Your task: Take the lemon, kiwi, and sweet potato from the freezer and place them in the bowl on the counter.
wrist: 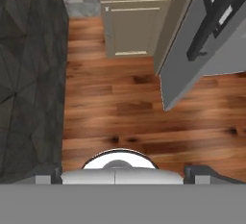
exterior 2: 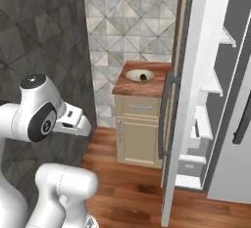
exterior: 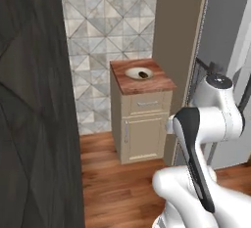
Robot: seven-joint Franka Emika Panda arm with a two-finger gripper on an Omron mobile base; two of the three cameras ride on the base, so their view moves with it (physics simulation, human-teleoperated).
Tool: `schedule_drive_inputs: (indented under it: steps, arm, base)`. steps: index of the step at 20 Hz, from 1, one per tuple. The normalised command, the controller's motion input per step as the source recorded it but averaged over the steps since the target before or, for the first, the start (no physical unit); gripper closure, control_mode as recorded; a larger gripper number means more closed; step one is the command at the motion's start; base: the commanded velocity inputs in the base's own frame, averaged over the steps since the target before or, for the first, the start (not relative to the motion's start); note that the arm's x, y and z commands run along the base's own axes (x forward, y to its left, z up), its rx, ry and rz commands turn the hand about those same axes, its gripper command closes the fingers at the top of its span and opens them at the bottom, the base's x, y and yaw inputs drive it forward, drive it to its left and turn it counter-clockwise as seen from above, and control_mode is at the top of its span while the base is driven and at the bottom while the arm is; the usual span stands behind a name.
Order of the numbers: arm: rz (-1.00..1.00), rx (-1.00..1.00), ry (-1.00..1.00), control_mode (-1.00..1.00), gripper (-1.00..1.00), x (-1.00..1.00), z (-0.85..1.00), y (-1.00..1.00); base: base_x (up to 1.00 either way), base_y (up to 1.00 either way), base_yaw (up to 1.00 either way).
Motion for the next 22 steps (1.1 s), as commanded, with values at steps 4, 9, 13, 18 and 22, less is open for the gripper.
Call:
schedule_drive_inputs:
  steps: [4,9,13,18,22]
  arm:
    - [0.00,0.00,0.00,1.00,-1.00,0.00,0.00,0.00]
    - [0.00,0.00,0.00,1.00,-1.00,0.00,0.00,0.00]
    - [0.00,0.00,0.00,1.00,-1.00,0.00,0.00,0.00]
    - [0.00,0.00,0.00,1.00,-1.00,0.00,0.00,0.00]
    - [0.00,0.00,0.00,1.00,-1.00,0.00,0.00,0.00]
  base:
    - [-0.66,-0.96,0.00]
    - [-0.17,-1.00,0.00]
    - [0.32,-1.00,0.00]
    - [0.60,-0.99,0.00]
    - [0.94,-0.83,0.06]
